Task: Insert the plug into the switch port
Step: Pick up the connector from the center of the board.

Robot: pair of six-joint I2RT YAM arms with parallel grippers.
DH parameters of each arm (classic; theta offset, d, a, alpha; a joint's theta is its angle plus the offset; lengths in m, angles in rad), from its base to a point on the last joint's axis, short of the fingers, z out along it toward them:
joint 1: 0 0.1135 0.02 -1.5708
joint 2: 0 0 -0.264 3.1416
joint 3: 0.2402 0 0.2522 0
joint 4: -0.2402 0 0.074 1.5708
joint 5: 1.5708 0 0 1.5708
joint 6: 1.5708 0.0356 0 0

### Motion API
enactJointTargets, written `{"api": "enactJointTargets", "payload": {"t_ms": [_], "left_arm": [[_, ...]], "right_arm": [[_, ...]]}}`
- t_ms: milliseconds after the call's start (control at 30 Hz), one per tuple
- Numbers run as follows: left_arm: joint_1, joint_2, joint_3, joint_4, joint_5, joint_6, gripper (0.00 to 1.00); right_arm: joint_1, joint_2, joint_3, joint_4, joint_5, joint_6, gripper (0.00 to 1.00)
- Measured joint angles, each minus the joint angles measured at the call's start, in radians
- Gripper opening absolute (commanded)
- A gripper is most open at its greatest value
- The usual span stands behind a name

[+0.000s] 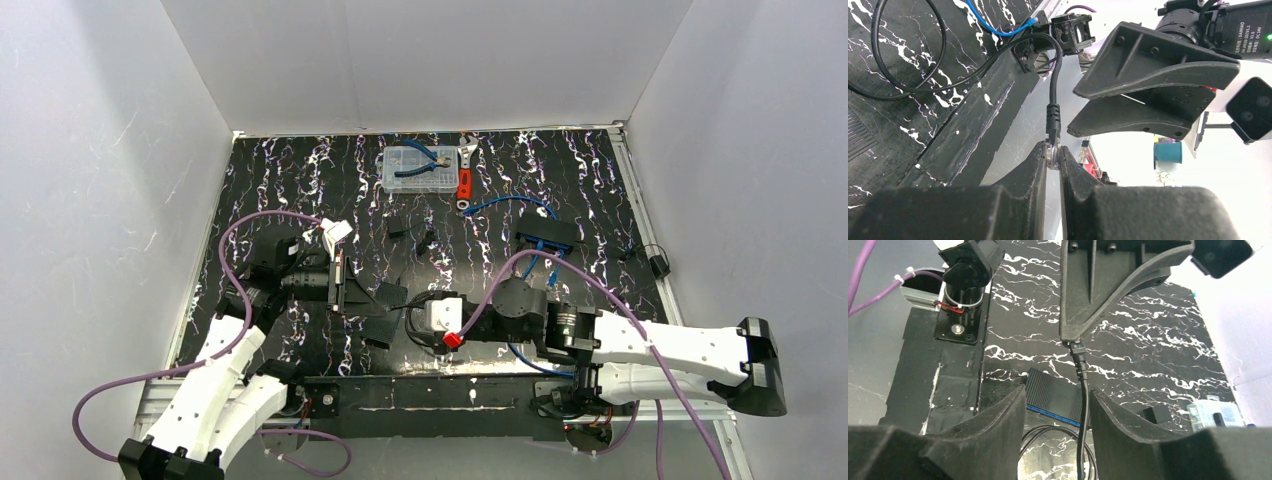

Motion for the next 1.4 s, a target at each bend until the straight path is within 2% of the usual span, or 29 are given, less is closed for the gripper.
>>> {"api": "enactJointTargets", "payload": {"t_ms": [500, 600, 833, 1400], "left_arm": [[-0.018, -0.003, -0.001, 0.0, 0.024, 0.018, 0.0], [-0.026, -0.002, -0.001, 0.0, 0.026, 0.022, 0.0], [-0.051, 0.0, -0.001, 0.001, 0.028, 0.029, 0.0], [-0.072, 0.002, -0.001, 0.0, 0.028, 0.037, 0.0]], "right_arm": [[-0.076, 0.069, 0.011, 0.062, -0.137, 0.018, 0.51], [-0.085, 0.082, 0.016, 0.072, -0.151, 0.023, 0.45], [-0.098, 0.102, 0.018, 0.074, -0.195, 0.032, 0.38], [-0.104, 0.109, 0.028, 0.083, -0.226, 0.036, 0.29]]}}
